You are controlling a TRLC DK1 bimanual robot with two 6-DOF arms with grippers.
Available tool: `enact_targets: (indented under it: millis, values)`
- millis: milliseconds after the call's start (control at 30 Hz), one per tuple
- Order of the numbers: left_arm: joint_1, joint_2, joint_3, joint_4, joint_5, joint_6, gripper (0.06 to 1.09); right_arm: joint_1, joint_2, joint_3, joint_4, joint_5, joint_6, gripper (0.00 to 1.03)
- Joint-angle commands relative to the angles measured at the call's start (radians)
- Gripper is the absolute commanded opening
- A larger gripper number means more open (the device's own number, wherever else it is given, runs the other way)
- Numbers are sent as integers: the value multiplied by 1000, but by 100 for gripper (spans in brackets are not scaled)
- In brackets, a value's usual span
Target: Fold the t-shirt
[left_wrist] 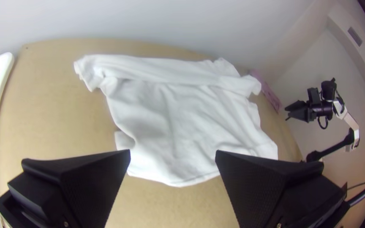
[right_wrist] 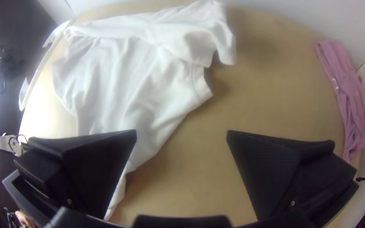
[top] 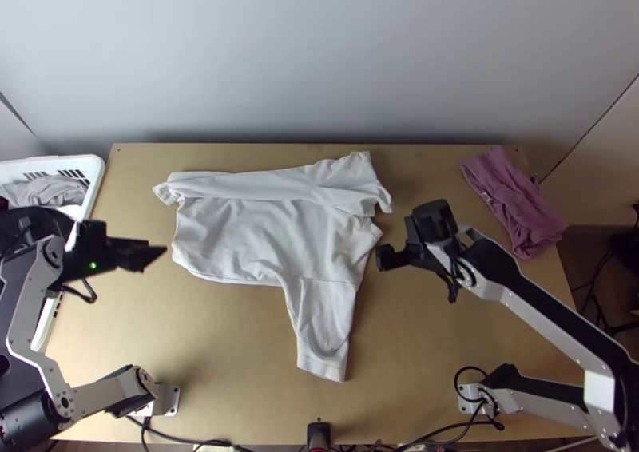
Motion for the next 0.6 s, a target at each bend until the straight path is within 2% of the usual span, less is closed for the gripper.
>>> enact_targets:
  millis: [0, 133, 300, 367, 467, 567]
  values:
    - [5, -42, -123, -183, 2, 247, 103, 37, -119, -137, -60, -156, 45, 99]
    - [-3, 120, -107, -171, -6, 301, 103, 63, -122, -147, -73, -178, 45, 99]
    - [-6, 286, -44, -70, -9, 278, 103, 110, -136, -129, -185, -228, 17, 99]
    - [-11, 338, -6, -45, -37, 278, 103, 139, -136, -144, -208, -239, 1, 99]
    - [-14, 432, 78, -31, -60, 276, 103, 164, -134, -170, -208, -294, -6, 99]
    - [-20, 484, 146, -31, -60, 255, 103, 185, -114, -178, -201, -396, 7, 99]
